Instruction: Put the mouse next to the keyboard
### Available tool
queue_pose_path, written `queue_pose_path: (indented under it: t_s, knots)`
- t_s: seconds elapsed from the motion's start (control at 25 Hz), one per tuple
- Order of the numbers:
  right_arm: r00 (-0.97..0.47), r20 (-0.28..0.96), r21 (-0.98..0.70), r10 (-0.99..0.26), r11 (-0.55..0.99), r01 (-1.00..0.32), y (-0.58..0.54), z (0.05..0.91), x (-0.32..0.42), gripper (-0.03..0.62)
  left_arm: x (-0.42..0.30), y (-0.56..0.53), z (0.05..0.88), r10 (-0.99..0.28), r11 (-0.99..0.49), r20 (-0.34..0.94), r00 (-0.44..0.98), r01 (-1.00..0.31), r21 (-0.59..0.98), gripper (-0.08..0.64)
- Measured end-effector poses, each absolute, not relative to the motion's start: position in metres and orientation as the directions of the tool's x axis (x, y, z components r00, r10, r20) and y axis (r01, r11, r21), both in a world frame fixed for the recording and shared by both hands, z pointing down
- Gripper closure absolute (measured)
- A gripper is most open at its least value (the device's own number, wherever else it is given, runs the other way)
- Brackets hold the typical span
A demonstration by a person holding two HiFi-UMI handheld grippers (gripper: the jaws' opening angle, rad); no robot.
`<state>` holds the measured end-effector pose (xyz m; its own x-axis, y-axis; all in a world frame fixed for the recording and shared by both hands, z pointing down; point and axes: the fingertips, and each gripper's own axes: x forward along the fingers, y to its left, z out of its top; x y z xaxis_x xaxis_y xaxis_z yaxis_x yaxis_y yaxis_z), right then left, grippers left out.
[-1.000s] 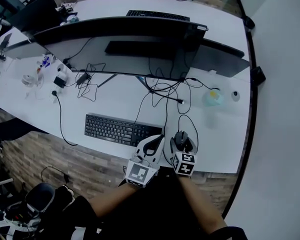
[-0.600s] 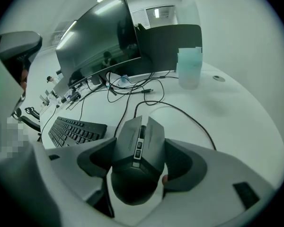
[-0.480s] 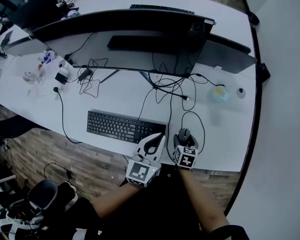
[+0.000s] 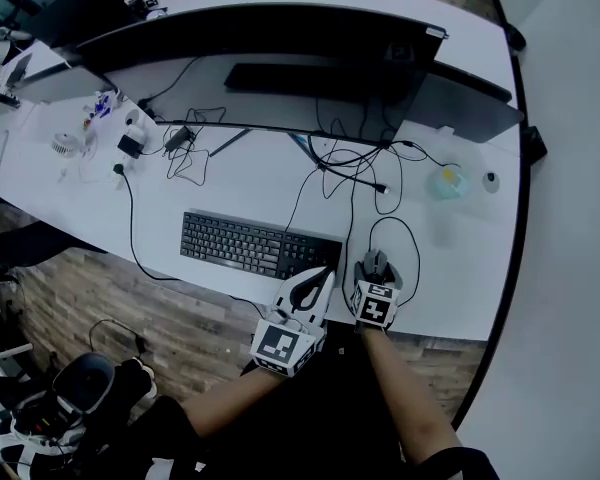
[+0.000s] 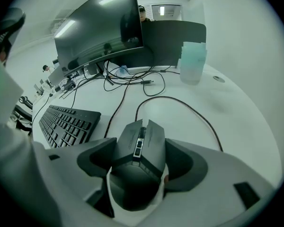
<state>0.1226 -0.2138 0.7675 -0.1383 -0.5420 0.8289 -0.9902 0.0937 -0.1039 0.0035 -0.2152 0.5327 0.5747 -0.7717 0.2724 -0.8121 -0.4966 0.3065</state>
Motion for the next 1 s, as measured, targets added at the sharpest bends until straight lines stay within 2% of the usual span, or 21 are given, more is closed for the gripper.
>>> queue_pose_path:
  t_s: [0.28,0.48,0.72,1.0]
  knots:
    - [-0.131,0.849,-0.073,-0.513,0.132,-0.989,-0.213,0.771,0.118,0.265,-0.006,-0.205,0.528,-0.764,-0.506,0.262,0.589,-0.800,0.323,0.557]
    - [-0.147,0.848,-0.111,-0.510,0.100,-0.989,-0.210,0.767,0.118,0.265,-0.011,-0.194,0.525,-0.761,-0.516,0.257,0.596,-0.796,0.317,0.557]
    - [-0.142,0.821,-0.080,-0.553,0.134,-0.988,-0.206,0.744,0.118,0.265,-0.019,-0.183,0.515,-0.772,-0.518,0.232,0.592,-0.797,0.309,0.557]
    - [-0.197,0.755,-0.138,-0.625,0.142,-0.980,-0.192,0.686,0.108,0.265,-0.024,-0.174,0.510,-0.774,-0.524,0.207,0.599,-0.788,0.323,0.557]
